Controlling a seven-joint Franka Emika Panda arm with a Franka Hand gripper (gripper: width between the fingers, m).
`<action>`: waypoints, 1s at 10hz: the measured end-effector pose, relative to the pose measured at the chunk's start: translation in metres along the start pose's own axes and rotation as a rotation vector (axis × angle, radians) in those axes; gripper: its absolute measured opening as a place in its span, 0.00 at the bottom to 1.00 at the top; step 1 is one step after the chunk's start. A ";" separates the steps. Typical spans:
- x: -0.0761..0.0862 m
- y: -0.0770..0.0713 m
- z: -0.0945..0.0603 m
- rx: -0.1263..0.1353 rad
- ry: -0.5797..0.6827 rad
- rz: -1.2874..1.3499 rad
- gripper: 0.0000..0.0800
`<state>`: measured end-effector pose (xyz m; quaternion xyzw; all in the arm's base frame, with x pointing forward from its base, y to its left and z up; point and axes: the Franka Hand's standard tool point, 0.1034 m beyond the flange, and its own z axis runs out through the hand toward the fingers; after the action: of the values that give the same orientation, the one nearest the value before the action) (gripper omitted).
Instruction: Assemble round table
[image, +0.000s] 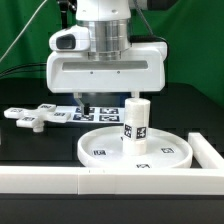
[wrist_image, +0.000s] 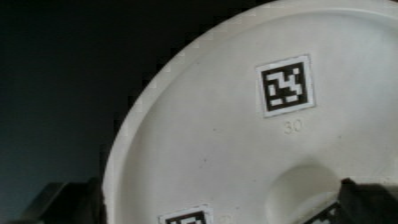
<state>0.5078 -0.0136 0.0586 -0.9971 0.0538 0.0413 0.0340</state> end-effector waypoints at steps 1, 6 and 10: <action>0.000 0.000 0.000 0.000 0.000 0.000 0.81; -0.029 0.048 -0.002 -0.022 -0.003 -0.149 0.81; -0.031 0.078 -0.005 -0.021 -0.003 -0.262 0.81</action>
Offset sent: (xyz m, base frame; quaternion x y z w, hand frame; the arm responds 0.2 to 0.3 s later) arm -0.0310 -0.0424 0.0069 -0.0950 0.0119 -0.0540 0.9939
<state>0.4691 -0.0882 0.0615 -0.9958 -0.0773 0.0385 0.0290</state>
